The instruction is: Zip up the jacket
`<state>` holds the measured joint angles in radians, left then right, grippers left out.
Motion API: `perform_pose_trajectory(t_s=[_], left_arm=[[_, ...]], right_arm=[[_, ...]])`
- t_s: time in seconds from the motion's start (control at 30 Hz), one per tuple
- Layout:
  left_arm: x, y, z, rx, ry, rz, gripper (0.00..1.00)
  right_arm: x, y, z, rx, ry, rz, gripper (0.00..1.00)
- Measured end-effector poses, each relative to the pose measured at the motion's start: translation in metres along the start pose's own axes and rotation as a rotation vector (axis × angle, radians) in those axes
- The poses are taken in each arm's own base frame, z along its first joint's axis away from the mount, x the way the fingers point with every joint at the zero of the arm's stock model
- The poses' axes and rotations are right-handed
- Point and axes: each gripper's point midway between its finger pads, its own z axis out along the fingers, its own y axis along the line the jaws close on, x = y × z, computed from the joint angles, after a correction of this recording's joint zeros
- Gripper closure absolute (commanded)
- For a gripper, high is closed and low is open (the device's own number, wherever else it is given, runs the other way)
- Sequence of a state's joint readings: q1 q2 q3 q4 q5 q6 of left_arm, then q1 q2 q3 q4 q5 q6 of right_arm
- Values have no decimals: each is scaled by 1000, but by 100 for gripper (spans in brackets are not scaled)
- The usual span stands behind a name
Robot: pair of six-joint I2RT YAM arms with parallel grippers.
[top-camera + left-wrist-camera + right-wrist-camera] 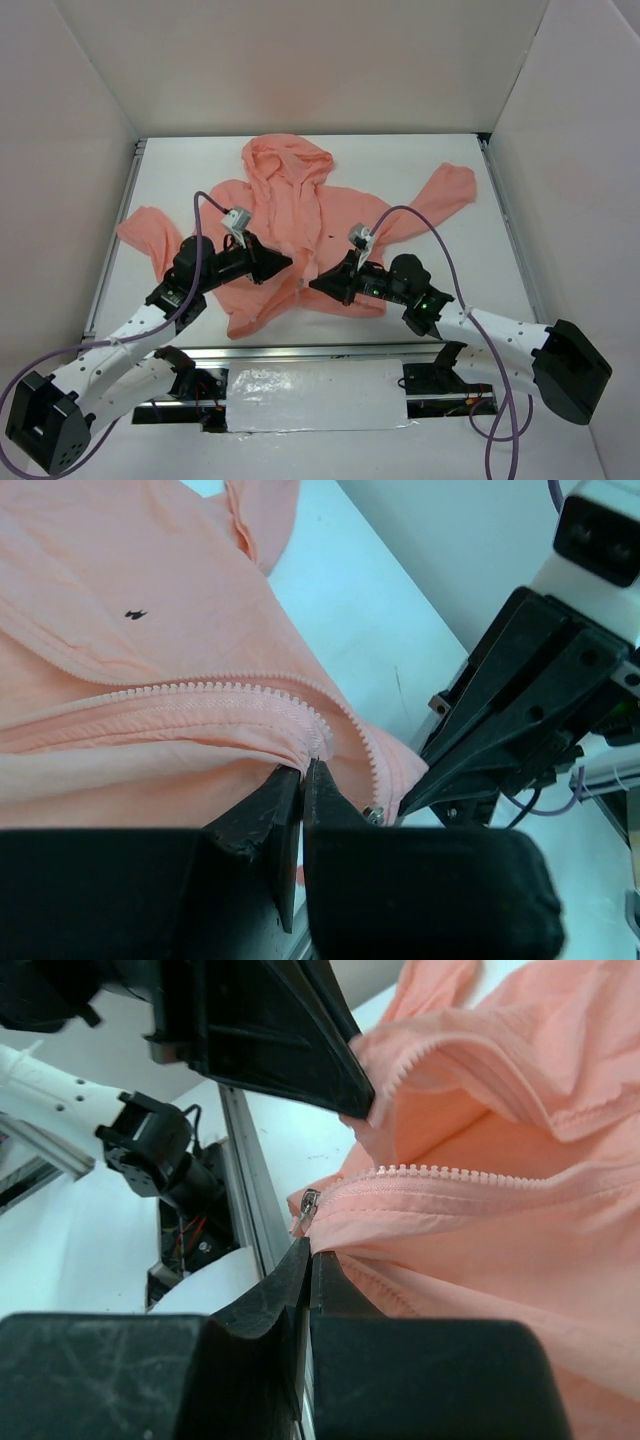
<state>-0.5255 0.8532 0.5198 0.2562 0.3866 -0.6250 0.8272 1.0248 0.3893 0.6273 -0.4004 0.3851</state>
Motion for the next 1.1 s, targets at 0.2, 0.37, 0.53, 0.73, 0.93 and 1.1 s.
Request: perform_pose_trajectory(t_s=[0.2,0.37,0.53,0.73,0.93,1.1], left_arm=[[14,-7,0,77,25,4,100],[12,-13,-1,110,17,16,100],[9,-20,-3,139,0,30,100],[11,-19,-4,142,1,30,100],[13,-20,-5,151,4,29,100],[13,-22,-5,165,0,34,100]], right_arm=[[-8,5,-3,-36,-38,-8,100],[-8,5,-1,-53,-39,-12,100],[-9,4,0,-57,-42,-10,100],[-17,3,-1,-65,-69,-22,100],[-18,0,-3,-68,-69,-21,100],[-18,0,-3,-77,-67,-16,100]])
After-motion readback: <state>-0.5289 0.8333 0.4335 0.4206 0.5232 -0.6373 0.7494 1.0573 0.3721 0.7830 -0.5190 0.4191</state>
